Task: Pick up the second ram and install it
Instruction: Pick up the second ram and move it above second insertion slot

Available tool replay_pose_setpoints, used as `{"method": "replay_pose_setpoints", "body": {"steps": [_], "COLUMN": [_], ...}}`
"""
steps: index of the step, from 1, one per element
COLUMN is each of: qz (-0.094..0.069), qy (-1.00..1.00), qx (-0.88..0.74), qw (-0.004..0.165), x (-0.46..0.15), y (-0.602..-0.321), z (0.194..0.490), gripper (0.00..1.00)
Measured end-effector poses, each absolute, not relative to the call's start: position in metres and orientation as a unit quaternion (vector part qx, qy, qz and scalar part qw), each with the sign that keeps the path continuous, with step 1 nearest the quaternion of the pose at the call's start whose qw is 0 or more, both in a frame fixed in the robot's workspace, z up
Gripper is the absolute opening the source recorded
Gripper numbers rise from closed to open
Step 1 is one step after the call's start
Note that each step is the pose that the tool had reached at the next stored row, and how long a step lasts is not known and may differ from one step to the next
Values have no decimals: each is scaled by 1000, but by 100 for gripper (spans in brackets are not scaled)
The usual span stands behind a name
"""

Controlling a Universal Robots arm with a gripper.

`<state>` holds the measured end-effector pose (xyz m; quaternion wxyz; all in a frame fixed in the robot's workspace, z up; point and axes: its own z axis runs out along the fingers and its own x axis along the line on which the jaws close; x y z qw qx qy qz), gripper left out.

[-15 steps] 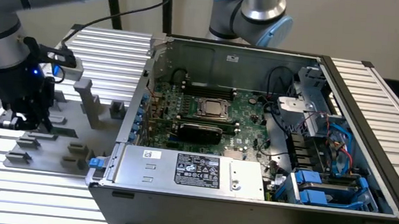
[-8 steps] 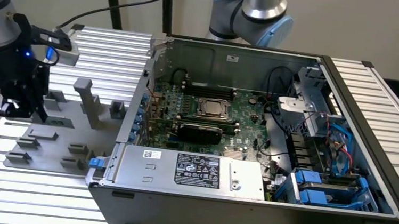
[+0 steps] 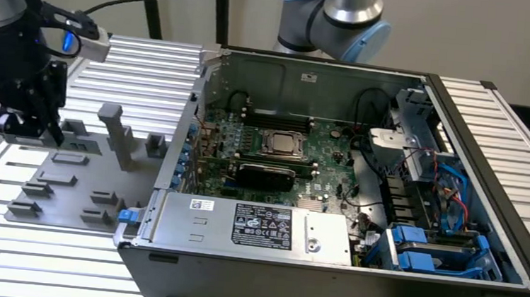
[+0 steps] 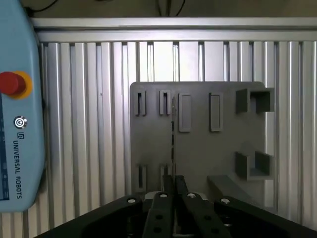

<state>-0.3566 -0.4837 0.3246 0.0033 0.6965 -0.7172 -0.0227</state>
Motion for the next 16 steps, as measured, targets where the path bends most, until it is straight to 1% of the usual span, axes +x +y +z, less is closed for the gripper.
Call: {"method": "replay_pose_setpoints", "body": {"steps": [8,16], "qz": [-24,-26], "qy": [-717,-717], "qx": [697,697], "qw": [2,0], "x": [-328,-292], "y": [-483,-483], "z": [360,381], "gripper": [13,13]}}
